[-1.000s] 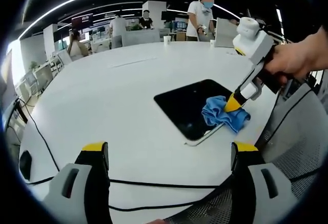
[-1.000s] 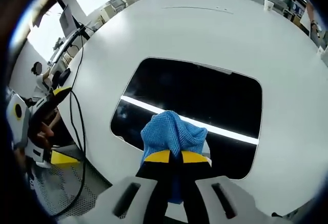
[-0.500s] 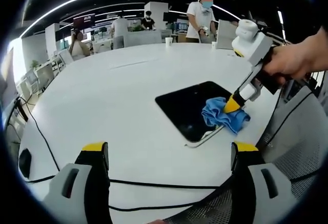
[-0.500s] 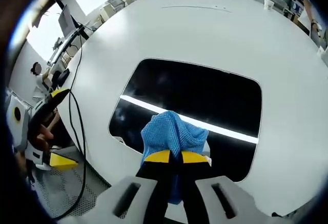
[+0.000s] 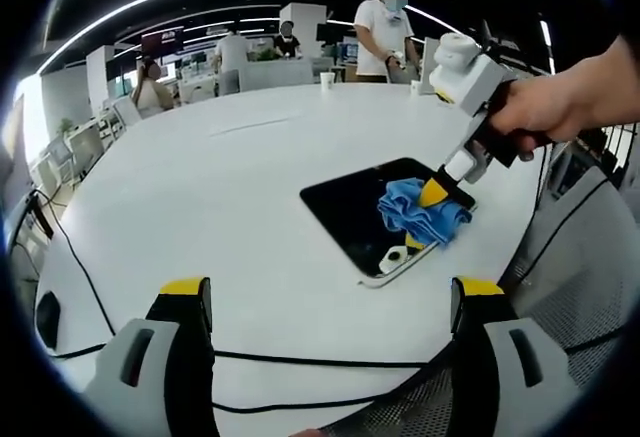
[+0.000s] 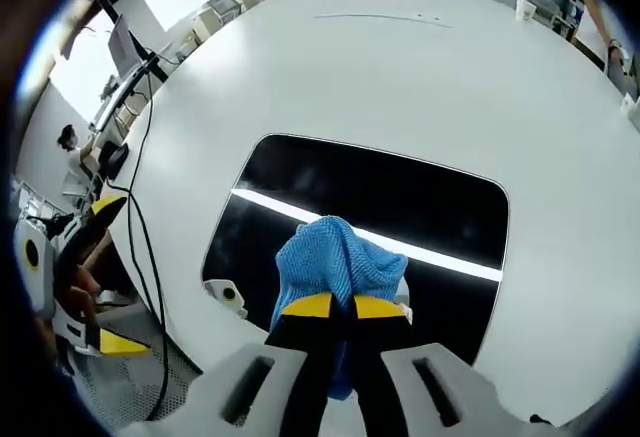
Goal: Wipe the mirror surface with the cleaning cloth until all visible marks leave the cleaned area.
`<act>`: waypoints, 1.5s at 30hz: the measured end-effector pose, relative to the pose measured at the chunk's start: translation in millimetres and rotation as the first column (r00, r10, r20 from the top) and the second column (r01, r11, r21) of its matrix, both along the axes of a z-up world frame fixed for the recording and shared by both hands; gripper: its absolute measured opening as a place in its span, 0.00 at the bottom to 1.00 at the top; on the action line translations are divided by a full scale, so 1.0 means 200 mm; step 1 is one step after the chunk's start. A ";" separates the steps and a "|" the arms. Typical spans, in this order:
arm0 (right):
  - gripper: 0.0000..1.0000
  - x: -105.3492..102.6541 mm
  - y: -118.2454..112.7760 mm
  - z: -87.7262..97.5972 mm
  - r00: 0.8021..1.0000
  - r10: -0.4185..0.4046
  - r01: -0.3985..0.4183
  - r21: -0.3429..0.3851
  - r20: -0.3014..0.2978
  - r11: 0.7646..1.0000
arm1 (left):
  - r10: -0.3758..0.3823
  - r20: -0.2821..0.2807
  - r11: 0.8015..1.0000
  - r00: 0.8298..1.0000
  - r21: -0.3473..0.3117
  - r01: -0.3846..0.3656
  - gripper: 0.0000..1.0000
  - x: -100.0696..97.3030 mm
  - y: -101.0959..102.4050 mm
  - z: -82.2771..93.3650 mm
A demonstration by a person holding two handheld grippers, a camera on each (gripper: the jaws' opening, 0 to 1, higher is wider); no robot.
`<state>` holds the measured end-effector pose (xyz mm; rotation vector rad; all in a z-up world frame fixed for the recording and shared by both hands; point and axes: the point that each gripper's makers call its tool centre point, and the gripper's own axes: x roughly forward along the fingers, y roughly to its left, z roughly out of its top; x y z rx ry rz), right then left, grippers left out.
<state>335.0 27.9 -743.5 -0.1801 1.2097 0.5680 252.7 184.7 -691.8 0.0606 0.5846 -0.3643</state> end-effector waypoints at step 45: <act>0.00 0.44 0.10 0.00 0.995 0.077 -0.073 -0.069 0.066 0.995 | -0.020 -0.011 1.000 1.000 -0.013 0.020 0.99 -0.01 -0.02 0.00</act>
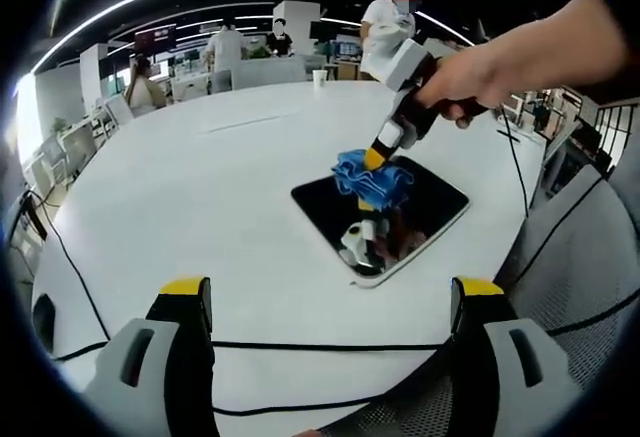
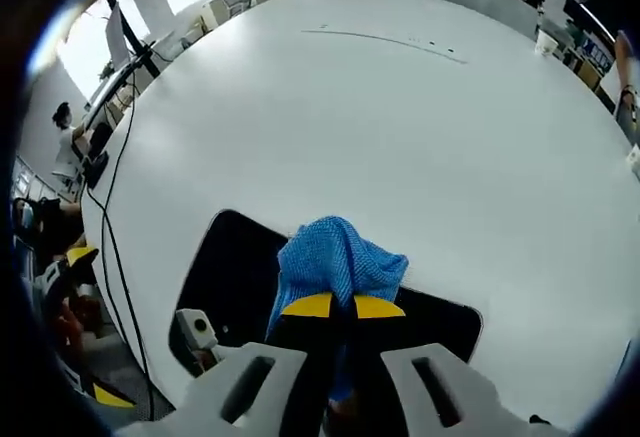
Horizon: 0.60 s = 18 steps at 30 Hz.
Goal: Wipe the mirror surface with the cleaning cloth until all visible marks leave the cleaned area.
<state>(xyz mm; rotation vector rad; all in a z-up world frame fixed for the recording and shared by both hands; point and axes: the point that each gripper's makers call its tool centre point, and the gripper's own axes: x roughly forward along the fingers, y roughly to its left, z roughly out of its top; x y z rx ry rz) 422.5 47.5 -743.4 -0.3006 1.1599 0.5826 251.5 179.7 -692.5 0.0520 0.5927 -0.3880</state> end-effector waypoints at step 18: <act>0.00 0.00 0.00 0.01 1.000 0.013 -0.013 0.011 0.004 1.000 | 0.002 -0.006 1.000 1.000 0.006 -0.002 0.98 0.00 0.01 -0.01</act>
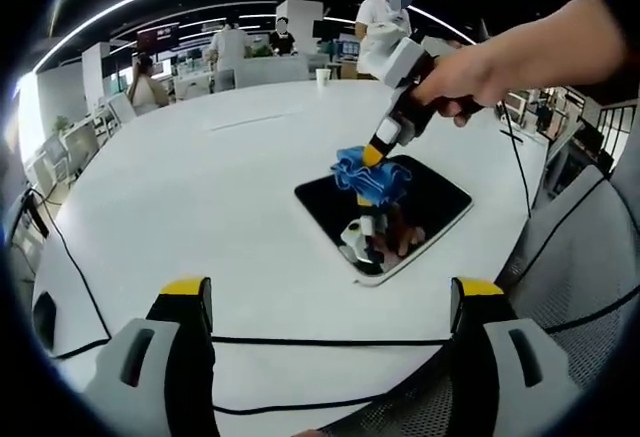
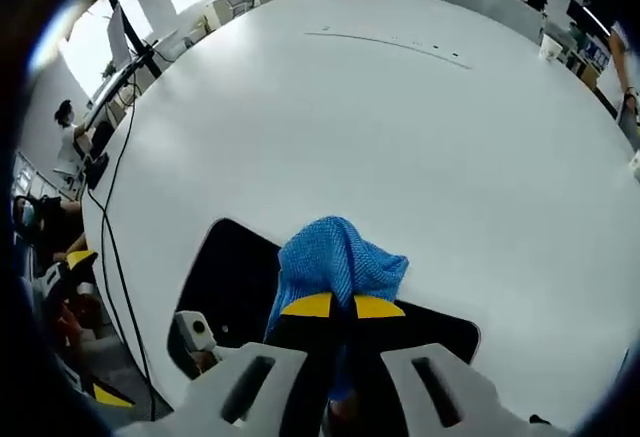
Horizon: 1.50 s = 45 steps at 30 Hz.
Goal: Wipe the mirror surface with the cleaning cloth until all visible marks leave the cleaned area.
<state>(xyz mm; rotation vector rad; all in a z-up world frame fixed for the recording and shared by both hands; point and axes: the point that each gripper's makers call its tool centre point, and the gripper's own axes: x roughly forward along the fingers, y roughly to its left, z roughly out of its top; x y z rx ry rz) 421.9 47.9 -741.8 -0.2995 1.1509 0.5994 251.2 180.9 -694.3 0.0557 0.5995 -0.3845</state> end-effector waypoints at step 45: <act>0.00 0.06 -0.24 -0.01 0.998 -0.060 0.059 -0.043 -0.002 0.997 | 0.001 0.004 1.000 1.000 0.001 -0.001 0.98 0.00 0.00 0.01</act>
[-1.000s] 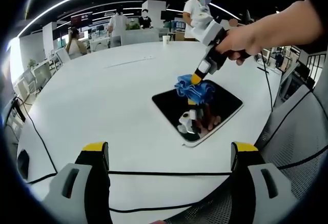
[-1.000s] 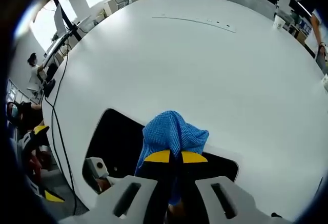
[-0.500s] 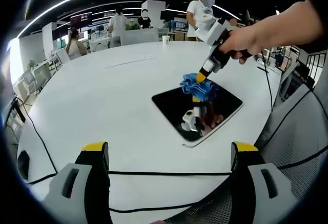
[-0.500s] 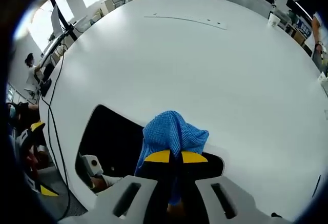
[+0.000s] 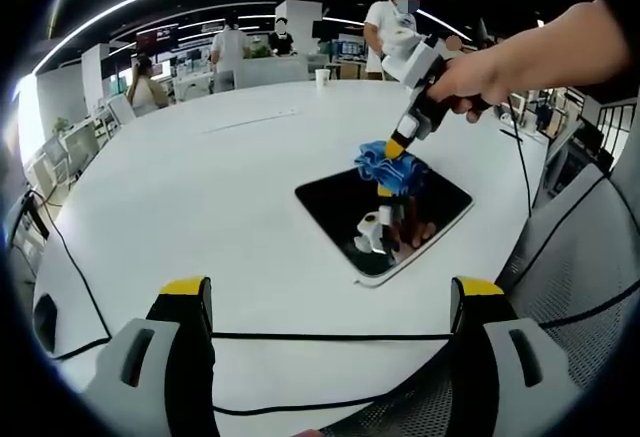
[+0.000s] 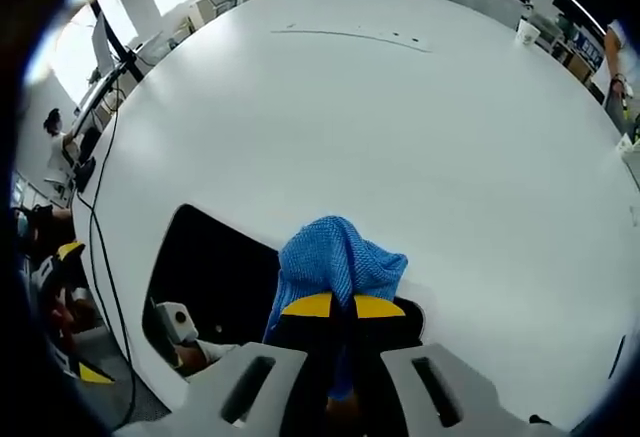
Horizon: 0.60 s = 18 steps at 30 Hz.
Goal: Wipe the mirror surface with the cleaning cloth until all visible marks leave the cleaned area.
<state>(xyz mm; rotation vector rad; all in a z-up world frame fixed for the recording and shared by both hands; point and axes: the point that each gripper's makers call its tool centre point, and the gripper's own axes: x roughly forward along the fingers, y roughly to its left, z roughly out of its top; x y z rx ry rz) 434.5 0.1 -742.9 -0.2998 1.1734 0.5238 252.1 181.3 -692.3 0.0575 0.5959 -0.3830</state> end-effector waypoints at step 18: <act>0.00 -0.10 -0.02 0.00 0.998 -0.057 0.057 0.017 -0.016 0.998 | -0.011 -0.001 1.000 1.000 0.000 0.011 0.99 -0.01 -0.01 0.01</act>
